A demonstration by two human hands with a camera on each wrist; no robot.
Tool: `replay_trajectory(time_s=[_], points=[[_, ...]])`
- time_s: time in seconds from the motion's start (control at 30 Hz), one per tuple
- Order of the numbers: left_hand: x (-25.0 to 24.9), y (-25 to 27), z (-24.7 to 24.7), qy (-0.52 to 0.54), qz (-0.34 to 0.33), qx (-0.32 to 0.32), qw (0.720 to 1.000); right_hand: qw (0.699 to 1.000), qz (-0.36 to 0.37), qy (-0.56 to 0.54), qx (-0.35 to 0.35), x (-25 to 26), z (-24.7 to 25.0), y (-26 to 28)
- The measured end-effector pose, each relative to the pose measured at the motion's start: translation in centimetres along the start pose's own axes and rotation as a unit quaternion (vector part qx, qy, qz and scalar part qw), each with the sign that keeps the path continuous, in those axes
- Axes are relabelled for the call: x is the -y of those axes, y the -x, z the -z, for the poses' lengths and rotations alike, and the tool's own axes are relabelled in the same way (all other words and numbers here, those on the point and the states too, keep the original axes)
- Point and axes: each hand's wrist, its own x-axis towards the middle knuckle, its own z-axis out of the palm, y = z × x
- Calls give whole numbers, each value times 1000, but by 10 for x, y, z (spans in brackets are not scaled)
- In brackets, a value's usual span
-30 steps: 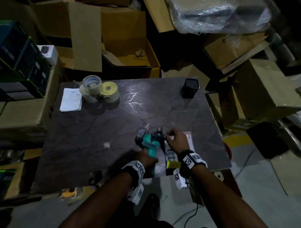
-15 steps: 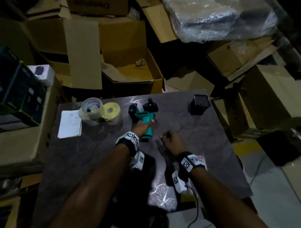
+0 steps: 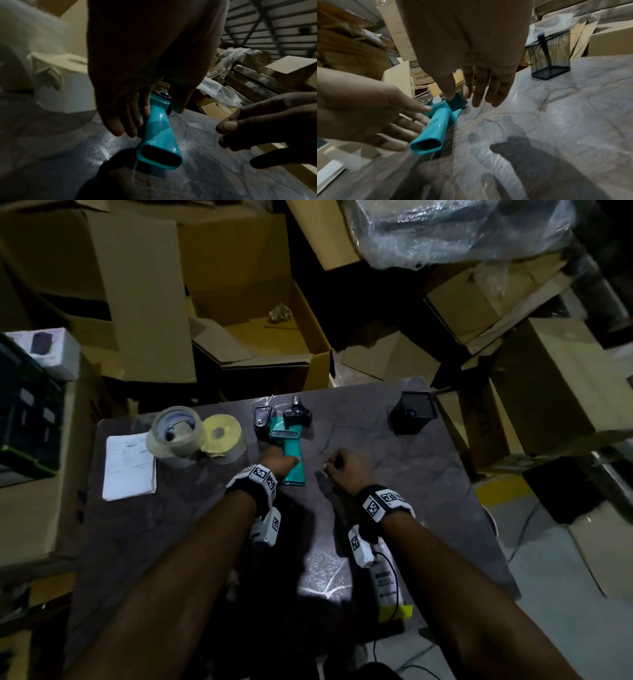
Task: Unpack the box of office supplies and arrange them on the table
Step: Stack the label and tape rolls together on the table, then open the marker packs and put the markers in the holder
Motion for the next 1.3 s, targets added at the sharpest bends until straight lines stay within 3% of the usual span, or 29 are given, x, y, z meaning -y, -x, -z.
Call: replay_trajectory(time_s=[0.17,0.37,0.53,0.63,0.73,0.8,0.9,1.0,1.17,1.3], points=[[-26,54,6,-108,-27,-62,992,999,3,-32,-5,-7,25,6],[-30,118,-63,-177,-59,52,981,998,-17,-60,-22,-63,63,35],[-15,156,-139,-232,-55,81,968,996,-42,-67,-29,-142,77,62],[0,173,-177,-233,-52,53,970,995,-31,-95,-18,-175,80,69],[15,185,-207,-179,-52,-11,982,998,-18,-55,-4,-169,99,62],[21,189,-227,-189,-39,-69,979,1000,11,-18,-19,-156,116,45],[18,193,-247,-216,22,-104,971,994,64,17,-82,-138,135,9],[20,183,-241,-115,7,-137,984,989,83,55,-107,-123,146,-22],[41,166,-202,12,38,-108,993,995,27,58,-80,-134,139,-66],[60,163,-169,175,49,-109,977,995,41,44,-78,-126,135,-43]])
